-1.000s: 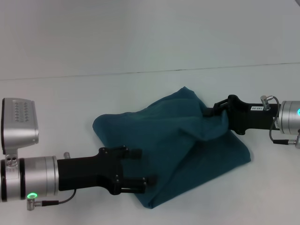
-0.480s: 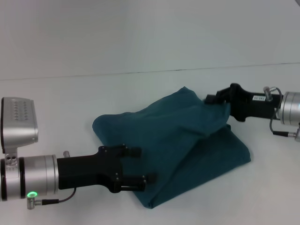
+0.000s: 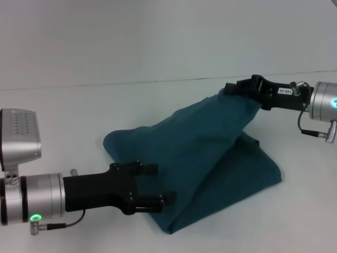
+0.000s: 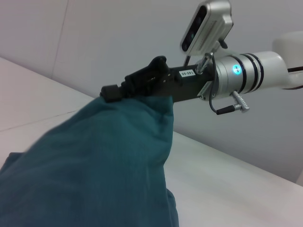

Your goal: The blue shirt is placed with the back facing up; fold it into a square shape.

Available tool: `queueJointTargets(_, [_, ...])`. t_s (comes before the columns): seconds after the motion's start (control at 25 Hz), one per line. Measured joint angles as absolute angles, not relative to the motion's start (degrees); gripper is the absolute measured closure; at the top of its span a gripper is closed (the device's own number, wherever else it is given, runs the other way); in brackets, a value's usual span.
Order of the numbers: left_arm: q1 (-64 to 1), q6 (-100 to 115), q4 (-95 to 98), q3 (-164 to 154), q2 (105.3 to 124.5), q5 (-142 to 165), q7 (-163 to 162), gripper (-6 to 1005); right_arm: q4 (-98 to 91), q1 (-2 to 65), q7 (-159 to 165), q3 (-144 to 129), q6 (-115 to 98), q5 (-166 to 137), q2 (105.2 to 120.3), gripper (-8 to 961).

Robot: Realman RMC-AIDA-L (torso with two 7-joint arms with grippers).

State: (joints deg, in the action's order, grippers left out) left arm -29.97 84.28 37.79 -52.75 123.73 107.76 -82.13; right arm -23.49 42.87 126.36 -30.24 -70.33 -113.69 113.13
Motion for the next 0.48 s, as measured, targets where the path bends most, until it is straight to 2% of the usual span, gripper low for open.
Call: queueJointTargets(0.48, [-30.3, 84.3, 38.0, -51.8, 123.75, 107.7, -84.3, 94, -27.4, 45.9, 116.7, -30.4, -69.5, -113.2, 114.05, 913])
